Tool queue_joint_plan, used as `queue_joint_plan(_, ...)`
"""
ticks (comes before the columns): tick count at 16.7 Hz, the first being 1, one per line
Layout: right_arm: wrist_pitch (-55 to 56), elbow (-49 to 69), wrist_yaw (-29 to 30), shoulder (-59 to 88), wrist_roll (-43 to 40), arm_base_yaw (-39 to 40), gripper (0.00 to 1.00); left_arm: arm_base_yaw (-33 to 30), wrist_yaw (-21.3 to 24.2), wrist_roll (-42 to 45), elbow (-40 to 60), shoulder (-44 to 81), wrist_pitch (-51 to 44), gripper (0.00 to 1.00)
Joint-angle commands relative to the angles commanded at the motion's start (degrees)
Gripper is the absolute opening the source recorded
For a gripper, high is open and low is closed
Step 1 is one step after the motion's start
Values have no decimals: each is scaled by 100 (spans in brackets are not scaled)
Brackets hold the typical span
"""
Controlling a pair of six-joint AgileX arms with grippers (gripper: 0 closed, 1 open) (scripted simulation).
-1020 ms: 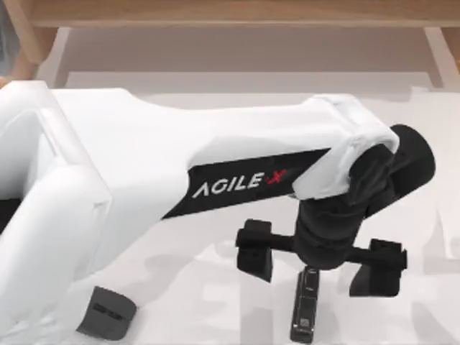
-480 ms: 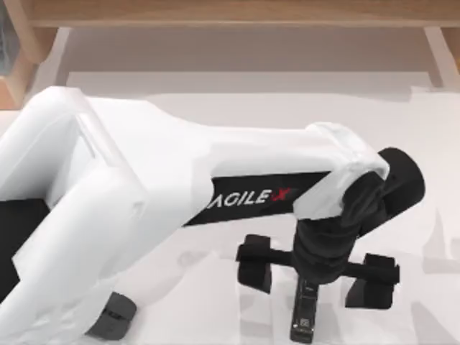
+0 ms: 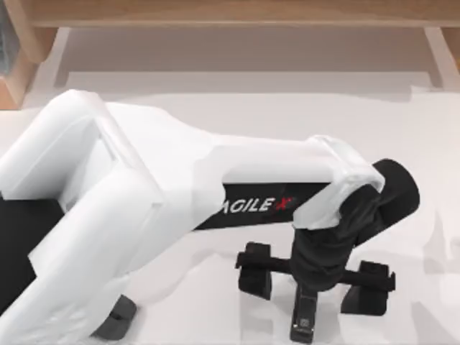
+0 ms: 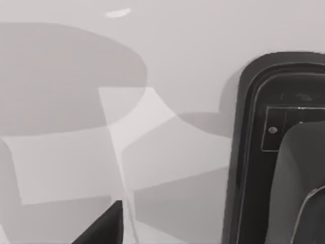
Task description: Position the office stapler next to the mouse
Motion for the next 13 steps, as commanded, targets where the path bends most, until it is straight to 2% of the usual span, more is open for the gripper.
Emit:
queue_joint_plan(11,0,0,0,0,0,0,100,0,0,0,0,0,0,2)
queue_joint_plan(13,0,0,0,0,0,0,100,0,0,0,0,0,0,0)
